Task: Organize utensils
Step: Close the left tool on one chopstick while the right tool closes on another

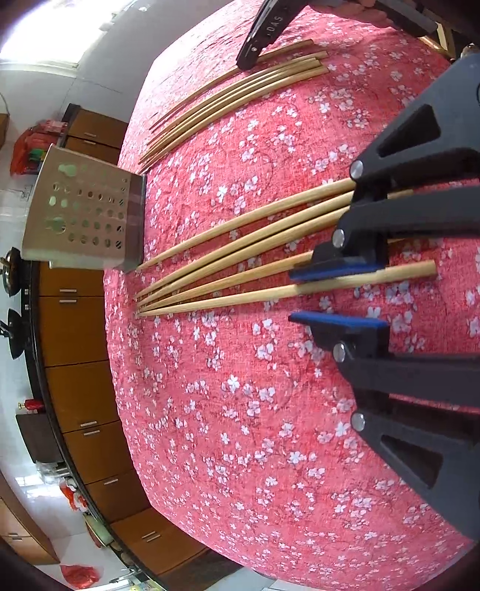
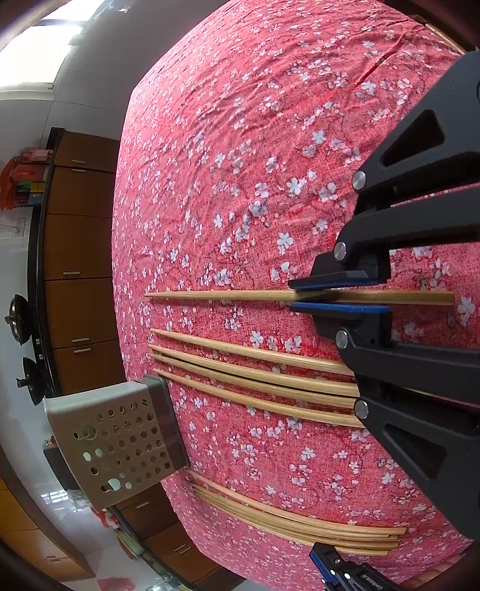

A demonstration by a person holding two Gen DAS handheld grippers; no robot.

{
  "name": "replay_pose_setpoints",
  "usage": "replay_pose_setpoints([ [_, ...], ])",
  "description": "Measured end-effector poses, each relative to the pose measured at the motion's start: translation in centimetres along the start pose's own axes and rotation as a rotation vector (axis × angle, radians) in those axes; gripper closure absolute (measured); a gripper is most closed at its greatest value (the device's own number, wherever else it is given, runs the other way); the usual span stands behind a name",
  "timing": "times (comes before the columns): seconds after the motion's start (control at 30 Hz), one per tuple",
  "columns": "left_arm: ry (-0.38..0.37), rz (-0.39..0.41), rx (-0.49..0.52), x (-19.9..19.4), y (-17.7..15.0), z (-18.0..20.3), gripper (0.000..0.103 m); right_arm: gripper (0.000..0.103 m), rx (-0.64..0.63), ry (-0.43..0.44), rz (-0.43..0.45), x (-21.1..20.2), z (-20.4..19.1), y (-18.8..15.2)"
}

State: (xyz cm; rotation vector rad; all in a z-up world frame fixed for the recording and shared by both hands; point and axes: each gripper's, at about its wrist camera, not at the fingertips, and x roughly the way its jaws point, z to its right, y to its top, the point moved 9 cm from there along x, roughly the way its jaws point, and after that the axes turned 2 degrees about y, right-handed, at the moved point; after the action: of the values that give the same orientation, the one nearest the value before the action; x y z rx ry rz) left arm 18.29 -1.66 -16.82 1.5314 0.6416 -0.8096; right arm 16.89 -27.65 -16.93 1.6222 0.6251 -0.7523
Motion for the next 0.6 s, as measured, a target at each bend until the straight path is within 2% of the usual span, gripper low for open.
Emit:
replay_pose_setpoints([
  [0.1, 0.017, 0.000, -0.013, 0.5, 0.6, -1.1, 0.095, 0.095, -0.012, 0.008, -0.001, 0.1, -0.3, 0.0],
  [0.23, 0.051, 0.001, -0.040, 1.2, 1.8, -3.2, 0.095, 0.095, -0.024, 0.020, -0.001, 0.5, -0.2, 0.6],
  [0.37, 0.099, 0.010, -0.071, 2.3, 3.1, -5.9, 0.095, 0.096, -0.010, -0.009, 0.002, 1.5, 0.9, 2.1],
  [0.6, 0.054, 0.026, -0.113, 2.4, 3.4, -7.2, 0.094, 0.095, 0.032, -0.005, 0.006, 2.3, 2.1, 3.2],
])
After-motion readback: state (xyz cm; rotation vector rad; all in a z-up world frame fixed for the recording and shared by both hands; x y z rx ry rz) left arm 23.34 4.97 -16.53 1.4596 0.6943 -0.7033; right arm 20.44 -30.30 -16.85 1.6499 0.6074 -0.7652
